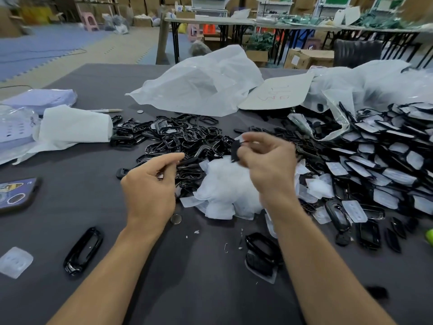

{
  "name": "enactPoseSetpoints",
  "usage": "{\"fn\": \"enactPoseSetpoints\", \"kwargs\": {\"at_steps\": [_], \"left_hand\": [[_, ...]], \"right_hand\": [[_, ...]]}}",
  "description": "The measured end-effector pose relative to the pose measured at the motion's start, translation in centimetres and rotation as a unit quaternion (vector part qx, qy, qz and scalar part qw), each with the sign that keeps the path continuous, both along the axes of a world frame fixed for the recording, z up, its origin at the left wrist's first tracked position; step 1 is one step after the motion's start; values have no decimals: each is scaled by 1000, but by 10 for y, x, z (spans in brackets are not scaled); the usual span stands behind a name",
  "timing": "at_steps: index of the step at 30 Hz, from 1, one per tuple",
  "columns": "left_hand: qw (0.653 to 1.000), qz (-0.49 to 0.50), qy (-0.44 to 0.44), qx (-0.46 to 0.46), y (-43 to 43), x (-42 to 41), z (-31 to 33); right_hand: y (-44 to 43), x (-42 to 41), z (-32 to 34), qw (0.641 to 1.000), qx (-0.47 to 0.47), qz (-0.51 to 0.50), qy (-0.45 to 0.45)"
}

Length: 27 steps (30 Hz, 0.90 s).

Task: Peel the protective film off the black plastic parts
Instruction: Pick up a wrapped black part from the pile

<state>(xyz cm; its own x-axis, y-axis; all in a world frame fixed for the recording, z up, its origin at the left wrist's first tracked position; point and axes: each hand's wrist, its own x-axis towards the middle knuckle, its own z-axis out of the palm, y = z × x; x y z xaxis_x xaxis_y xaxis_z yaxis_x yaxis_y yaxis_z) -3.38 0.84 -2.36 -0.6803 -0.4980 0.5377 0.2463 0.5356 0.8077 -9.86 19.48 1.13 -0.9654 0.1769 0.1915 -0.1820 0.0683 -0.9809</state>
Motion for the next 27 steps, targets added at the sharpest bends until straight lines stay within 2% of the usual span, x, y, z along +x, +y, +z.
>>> {"fn": "enactPoseSetpoints", "kwargs": {"at_steps": [3,7,9,11,15,20,27], "left_hand": [[983,-65,-9,170,10,0,5],[934,-131,-34,331,12,0,6],[897,-149,-51,412,8,-2,6],[868,-161,-70,464,5,-6,6],[855,-197,-115,466,5,-8,3],[857,-243,-165,424,8,-5,3],[862,-281,-160,391,9,-2,3]], "right_hand": [[-23,15,-11,987,-108,75,-94],[-27,21,-19,975,-148,105,-129],[-24,21,-18,969,-167,119,-139],[-22,22,-16,962,-182,142,-146],[-21,24,-11,953,-200,171,-152],[-23,27,-12,954,-180,187,-153],[-27,32,-13,964,-146,186,-126]]}}
